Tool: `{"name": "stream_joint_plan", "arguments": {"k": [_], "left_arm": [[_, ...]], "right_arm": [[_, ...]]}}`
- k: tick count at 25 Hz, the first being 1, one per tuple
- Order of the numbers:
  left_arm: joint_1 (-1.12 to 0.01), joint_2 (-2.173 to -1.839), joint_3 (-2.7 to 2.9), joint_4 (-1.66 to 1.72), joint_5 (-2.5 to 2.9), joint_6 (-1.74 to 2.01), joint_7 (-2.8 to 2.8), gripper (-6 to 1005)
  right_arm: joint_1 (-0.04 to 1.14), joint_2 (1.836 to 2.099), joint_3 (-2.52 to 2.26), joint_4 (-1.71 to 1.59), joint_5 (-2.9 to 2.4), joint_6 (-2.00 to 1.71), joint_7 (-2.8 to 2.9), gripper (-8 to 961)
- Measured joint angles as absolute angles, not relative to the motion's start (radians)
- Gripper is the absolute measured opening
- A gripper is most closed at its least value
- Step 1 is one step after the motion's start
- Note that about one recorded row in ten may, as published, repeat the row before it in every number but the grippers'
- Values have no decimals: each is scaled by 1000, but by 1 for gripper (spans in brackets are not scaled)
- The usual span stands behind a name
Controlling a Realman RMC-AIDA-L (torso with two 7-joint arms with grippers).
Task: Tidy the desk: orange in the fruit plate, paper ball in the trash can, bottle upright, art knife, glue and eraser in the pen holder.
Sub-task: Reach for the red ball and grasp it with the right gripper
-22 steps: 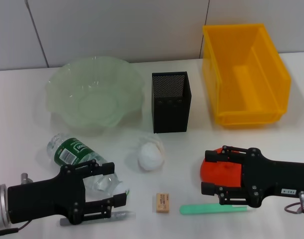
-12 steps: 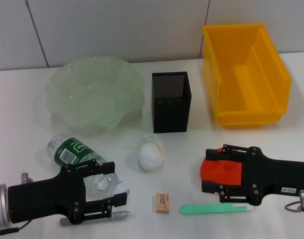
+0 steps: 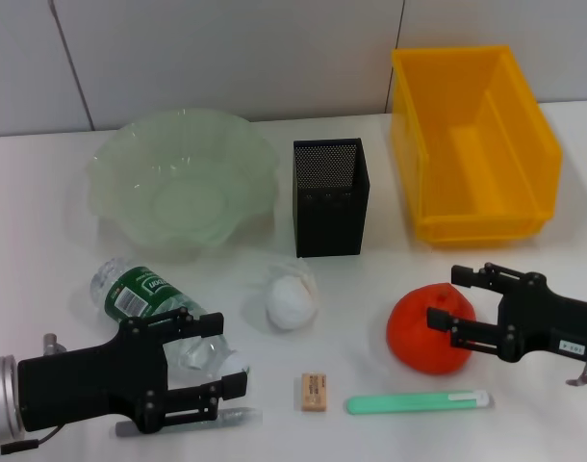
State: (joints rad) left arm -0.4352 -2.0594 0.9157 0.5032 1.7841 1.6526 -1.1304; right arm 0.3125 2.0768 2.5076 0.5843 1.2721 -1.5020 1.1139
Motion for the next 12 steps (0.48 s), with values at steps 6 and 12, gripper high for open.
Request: {"name": "stream_joint_plan", "arguments": {"k": [6,12], "left_arm": [[-438,-2060,917,503,1784,1652,-1129,784],[-438,-2060,916,503,1785,1653,-1129,784]], "right_arm": [[340,2077,2485,512,1264,-1386,1074,659],[347,2077,2479,499,1258,-1335,1079,637]]}}
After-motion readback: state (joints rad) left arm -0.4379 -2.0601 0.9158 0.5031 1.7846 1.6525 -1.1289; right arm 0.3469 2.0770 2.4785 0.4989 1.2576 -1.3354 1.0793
